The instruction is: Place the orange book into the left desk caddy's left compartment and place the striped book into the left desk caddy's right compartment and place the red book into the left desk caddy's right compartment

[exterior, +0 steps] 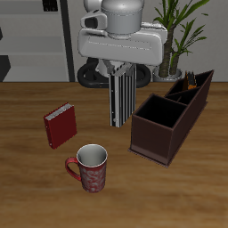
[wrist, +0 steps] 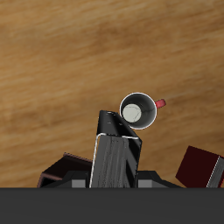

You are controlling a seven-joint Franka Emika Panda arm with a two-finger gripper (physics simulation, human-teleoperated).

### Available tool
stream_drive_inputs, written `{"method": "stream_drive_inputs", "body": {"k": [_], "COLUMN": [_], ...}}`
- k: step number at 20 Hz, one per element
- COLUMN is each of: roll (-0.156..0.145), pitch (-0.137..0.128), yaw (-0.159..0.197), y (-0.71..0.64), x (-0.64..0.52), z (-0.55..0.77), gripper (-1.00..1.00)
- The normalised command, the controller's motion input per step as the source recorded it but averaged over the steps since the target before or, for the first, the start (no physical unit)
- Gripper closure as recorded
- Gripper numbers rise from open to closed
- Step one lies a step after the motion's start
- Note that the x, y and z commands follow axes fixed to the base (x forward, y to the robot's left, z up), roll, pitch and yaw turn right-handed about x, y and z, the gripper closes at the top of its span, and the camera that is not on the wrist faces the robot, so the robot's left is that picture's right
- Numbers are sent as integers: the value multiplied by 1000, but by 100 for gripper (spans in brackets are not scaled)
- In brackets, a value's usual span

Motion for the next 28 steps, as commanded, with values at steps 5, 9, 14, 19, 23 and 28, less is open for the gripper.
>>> {"method": "stream_drive_inputs", "body": {"k": [5,9,14,19,23,28], "roll": [-3,8,7,-7,3,-7], "pitch": [-58,-31,-17,26,-16,-28], "yaw": [-44,-44,-3,11,-47,-48], "y": [-80,-15,84,249,331,198], "x": [-357,-366,-328,-292,-343,-209], "z": [358,229,143,17,-17,86], "gripper": [100,100,100,100,100,100]}}
